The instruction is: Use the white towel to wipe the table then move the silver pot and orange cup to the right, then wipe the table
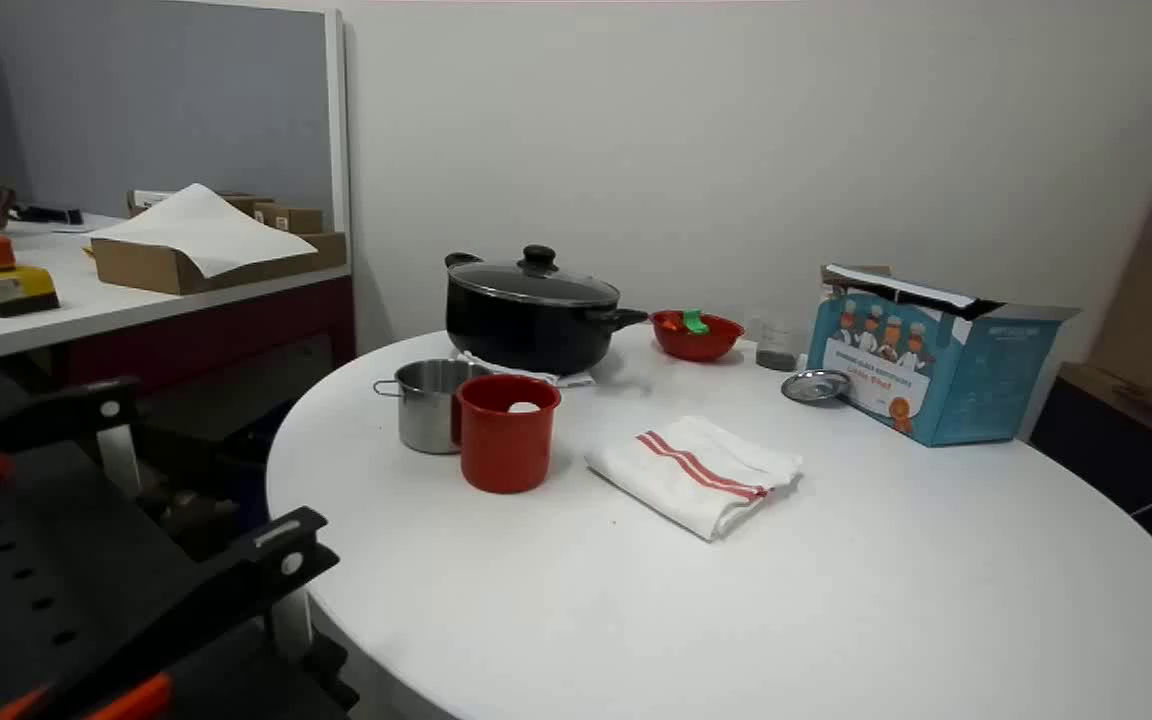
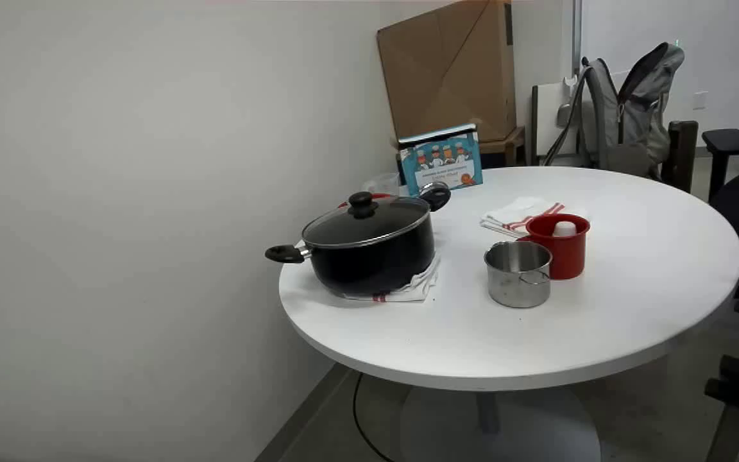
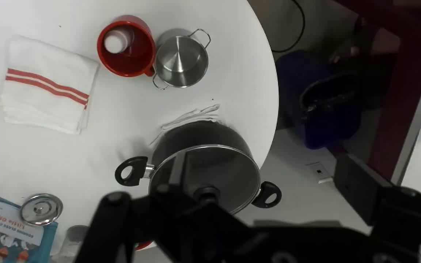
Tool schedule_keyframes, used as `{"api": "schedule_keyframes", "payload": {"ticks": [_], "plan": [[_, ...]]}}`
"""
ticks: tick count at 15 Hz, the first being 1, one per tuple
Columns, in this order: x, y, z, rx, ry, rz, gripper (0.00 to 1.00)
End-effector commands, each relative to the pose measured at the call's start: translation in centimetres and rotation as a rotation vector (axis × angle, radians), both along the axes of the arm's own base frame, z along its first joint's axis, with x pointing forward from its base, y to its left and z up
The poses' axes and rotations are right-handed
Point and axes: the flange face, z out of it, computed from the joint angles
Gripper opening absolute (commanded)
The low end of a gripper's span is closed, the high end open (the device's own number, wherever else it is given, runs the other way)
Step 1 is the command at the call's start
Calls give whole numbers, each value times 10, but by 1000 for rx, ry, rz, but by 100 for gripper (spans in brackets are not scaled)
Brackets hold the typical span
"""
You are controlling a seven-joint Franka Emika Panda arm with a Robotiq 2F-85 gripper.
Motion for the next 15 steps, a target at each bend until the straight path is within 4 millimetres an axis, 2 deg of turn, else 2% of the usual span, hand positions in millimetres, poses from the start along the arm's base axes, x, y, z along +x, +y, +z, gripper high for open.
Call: {"api": "schedule_keyframes", "payload": {"ticks": [1,3,8,10,15], "plan": [[0,0,0,0,1,0,100],[15,-12,-19,-23,34,-56,100],[50,-63,-93,-24,172,-183,100],[62,-82,-117,-31,204,-230,100],[98,-126,-147,-100,192,-350,100]]}}
